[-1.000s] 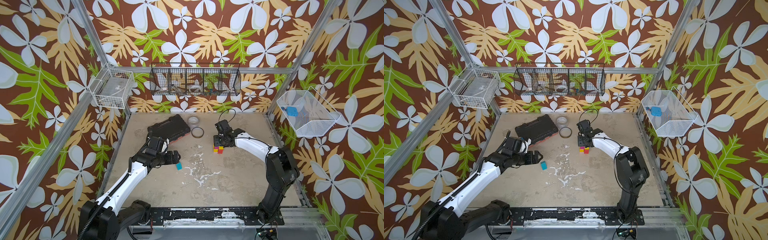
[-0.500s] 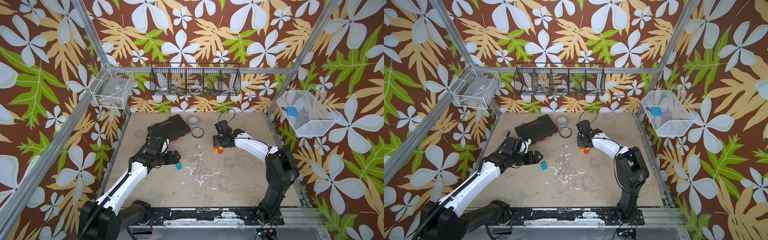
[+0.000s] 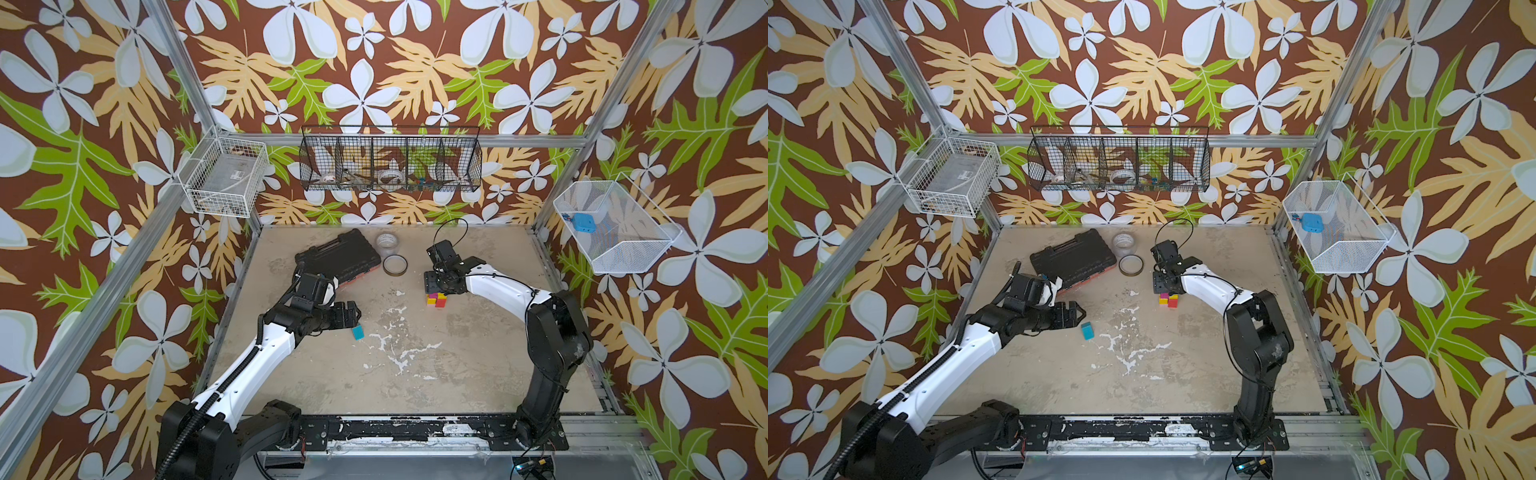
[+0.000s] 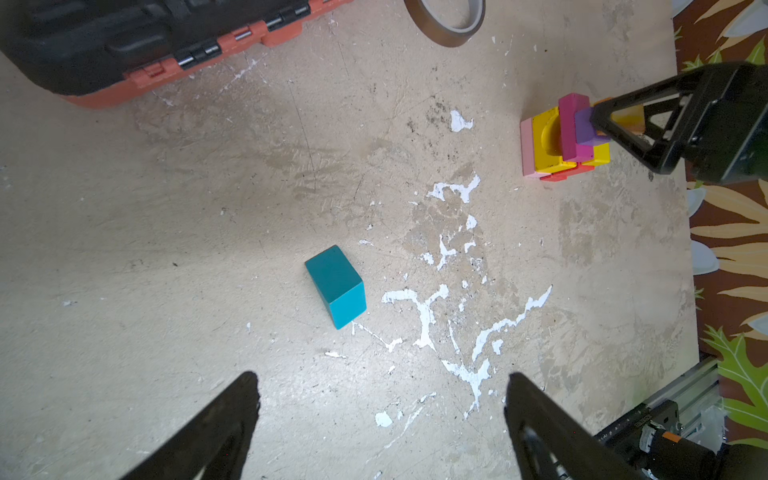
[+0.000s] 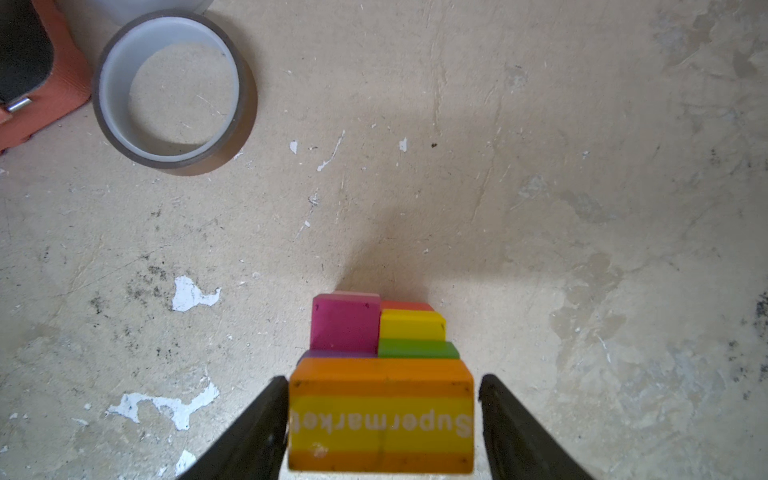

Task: Build the wood block tower
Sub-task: 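Lower the orange block onto the top of the block cluster with the right gripper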

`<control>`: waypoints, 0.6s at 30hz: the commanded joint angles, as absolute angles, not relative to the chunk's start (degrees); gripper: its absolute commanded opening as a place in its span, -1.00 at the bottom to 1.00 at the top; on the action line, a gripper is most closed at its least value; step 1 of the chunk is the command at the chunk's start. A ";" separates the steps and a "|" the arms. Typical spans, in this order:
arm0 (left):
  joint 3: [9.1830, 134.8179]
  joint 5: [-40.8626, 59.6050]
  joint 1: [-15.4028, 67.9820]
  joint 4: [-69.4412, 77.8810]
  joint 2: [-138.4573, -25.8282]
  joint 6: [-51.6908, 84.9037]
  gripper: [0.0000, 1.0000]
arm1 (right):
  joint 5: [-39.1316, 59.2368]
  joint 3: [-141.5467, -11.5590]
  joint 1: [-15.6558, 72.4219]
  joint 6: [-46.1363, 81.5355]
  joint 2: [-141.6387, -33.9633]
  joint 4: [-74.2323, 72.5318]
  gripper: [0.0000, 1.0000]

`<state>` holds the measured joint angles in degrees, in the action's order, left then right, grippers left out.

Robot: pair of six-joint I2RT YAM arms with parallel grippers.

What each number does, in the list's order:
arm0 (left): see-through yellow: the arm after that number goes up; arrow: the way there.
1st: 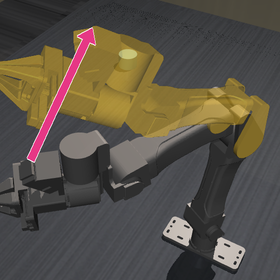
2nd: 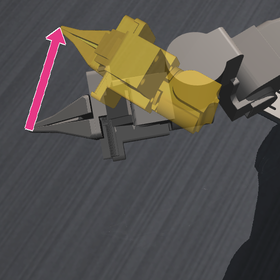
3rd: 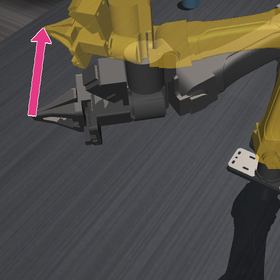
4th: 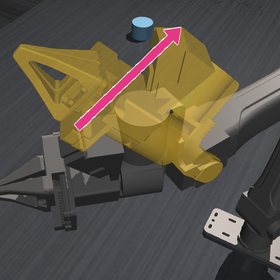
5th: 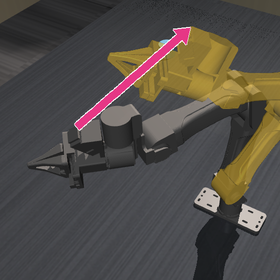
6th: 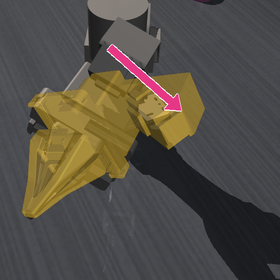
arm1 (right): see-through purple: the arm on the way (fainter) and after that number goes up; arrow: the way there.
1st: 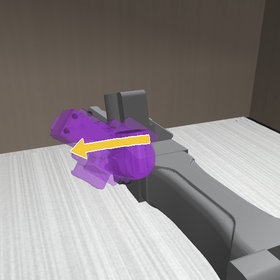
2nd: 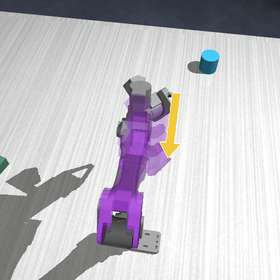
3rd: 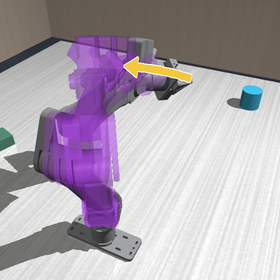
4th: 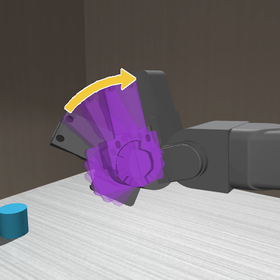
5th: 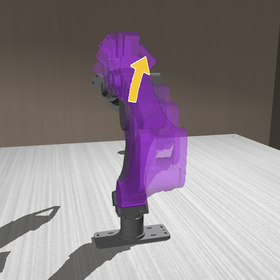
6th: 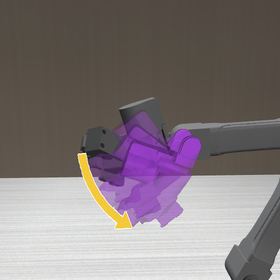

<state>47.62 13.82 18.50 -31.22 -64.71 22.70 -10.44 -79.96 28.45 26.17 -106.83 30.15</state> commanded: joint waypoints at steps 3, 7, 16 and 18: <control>48.14 13.86 18.55 -31.38 -64.69 22.41 0.88 | -11.24 -80.66 28.48 26.19 -107.77 31.00 0.46; 48.16 13.87 18.54 -31.38 -64.69 22.41 0.88 | -11.20 -80.77 28.52 26.19 -108.15 30.93 0.44; 48.16 13.80 18.55 -31.38 -64.77 22.40 0.88 | -10.99 -80.24 28.56 26.78 -107.78 30.56 0.36; 48.16 13.74 18.59 -31.38 -64.71 22.41 0.88 | -10.99 -80.11 28.65 26.88 -107.76 30.56 0.37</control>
